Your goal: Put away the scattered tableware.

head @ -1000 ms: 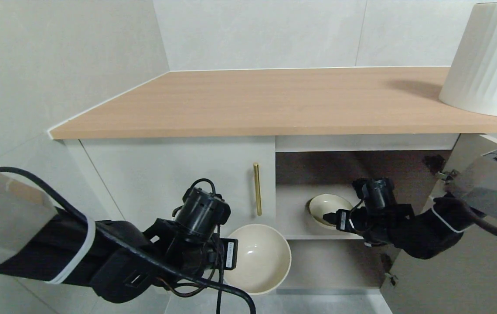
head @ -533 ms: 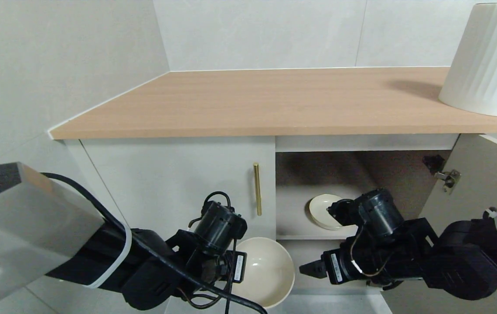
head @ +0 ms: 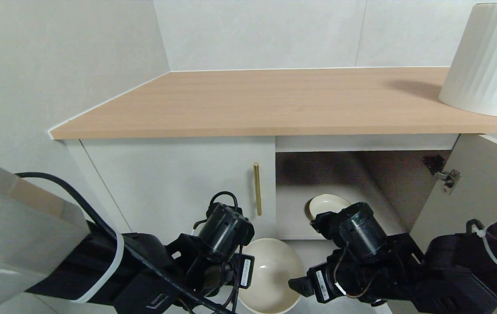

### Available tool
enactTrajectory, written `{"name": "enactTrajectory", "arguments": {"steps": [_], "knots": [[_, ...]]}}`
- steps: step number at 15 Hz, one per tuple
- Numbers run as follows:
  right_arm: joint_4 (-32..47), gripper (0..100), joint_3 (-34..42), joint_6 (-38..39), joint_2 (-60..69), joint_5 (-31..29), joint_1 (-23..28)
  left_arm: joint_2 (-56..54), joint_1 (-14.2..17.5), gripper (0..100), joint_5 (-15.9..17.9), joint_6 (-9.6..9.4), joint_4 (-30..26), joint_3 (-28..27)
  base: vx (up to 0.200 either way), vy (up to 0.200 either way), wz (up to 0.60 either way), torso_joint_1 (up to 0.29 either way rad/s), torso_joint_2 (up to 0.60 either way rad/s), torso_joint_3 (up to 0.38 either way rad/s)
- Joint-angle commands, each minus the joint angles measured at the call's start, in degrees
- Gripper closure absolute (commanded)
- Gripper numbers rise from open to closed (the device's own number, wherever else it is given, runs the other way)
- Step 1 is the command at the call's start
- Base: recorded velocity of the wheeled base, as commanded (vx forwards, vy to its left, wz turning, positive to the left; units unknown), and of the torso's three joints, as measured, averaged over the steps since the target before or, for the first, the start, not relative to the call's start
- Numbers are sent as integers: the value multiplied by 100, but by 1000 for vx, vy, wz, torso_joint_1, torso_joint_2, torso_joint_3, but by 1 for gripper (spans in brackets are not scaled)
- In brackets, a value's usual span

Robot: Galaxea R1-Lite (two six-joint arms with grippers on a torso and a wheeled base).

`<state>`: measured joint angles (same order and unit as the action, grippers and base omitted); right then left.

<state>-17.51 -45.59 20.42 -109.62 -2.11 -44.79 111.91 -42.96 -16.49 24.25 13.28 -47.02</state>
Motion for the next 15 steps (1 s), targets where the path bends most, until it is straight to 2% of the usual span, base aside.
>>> {"name": "enactTrajectory", "arguments": {"steps": [1, 6, 7, 15], "knots": [[-7, 0, -73, 15, -156, -35, 14, -134, -63, 100, -3, 1, 0, 17, 0, 0, 0, 0, 0, 0], [-7, 0, -99, 94, -235, -44, 32, -152, -134, 100, -3, 1, -9, 35, 0, 0, 0, 0, 0, 0], [-7, 100, -99, 94, -235, -44, 32, -152, -134, 100, -3, -8, -9, 44, 0, 0, 0, 0, 0, 0], [-7, 100, -99, 103, -262, -53, 32, -134, -134, 100, -3, 1, -9, 44, 0, 0, 0, 0, 0, 0]]}}
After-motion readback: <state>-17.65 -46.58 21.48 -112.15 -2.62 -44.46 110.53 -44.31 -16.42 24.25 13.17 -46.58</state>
